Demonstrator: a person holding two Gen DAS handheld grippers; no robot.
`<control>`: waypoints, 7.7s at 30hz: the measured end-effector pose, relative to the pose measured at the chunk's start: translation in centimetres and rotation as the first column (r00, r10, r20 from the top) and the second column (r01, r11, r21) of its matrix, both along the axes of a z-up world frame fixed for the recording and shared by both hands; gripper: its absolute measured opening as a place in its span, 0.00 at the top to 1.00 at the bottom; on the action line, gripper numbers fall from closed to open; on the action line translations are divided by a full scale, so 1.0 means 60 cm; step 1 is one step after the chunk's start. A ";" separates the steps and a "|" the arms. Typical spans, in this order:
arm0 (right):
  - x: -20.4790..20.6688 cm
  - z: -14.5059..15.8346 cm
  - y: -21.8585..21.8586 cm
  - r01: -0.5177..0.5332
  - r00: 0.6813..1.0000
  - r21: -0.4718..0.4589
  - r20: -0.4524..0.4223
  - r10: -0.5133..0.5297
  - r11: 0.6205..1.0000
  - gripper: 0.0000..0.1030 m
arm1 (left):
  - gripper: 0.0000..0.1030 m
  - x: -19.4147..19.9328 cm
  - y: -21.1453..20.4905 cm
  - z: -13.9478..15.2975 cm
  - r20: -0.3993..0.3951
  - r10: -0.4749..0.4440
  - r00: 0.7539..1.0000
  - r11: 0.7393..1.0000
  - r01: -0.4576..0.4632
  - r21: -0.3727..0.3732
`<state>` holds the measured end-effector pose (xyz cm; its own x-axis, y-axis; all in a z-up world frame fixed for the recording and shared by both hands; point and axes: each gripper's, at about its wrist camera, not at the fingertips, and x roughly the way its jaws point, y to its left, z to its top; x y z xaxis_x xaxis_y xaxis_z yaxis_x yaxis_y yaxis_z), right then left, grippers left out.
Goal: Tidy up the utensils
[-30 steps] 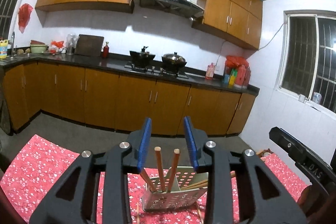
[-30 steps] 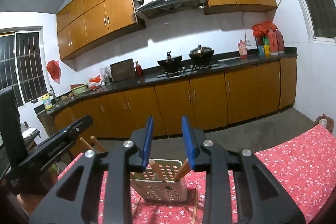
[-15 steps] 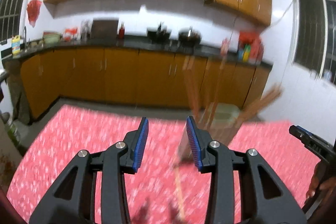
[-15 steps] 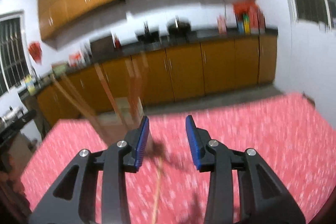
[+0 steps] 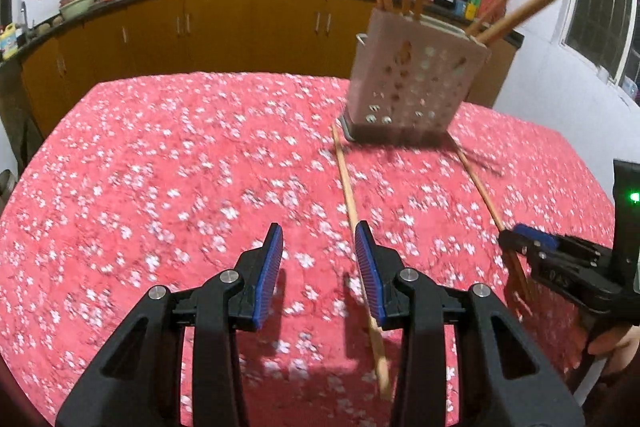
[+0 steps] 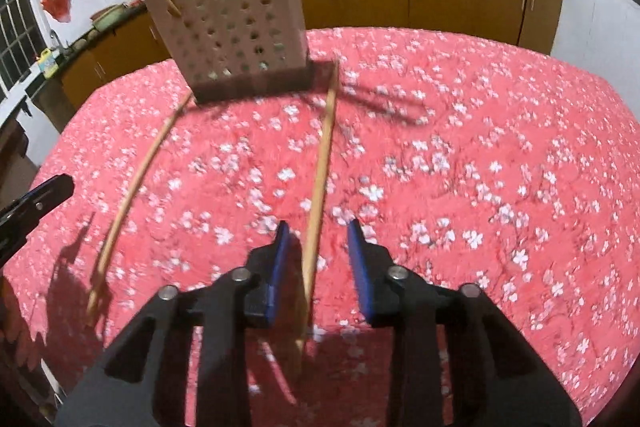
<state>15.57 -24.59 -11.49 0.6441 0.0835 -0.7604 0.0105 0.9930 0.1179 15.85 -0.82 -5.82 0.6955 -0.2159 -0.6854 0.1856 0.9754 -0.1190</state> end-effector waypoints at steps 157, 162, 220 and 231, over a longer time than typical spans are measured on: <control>0.080 0.425 -0.011 0.009 0.746 0.090 0.663 -0.067 0.996 0.93 | 0.93 0.128 -0.085 0.307 0.412 0.030 0.911 0.990 0.029 -0.136; 0.085 0.406 -0.005 -0.009 0.773 0.095 0.632 -0.053 0.995 0.78 | 0.92 0.132 -0.078 0.292 0.378 0.033 0.925 0.988 0.026 -0.150; -0.264 0.164 0.040 0.134 0.870 -0.107 0.490 -0.065 0.985 0.04 | 0.02 -0.232 0.025 0.095 0.422 0.083 0.903 0.992 -0.115 0.052; -0.262 0.158 0.036 0.130 0.876 -0.101 0.478 -0.066 0.986 0.04 | 0.02 -0.228 0.026 0.090 0.403 0.087 0.911 0.992 -0.114 0.045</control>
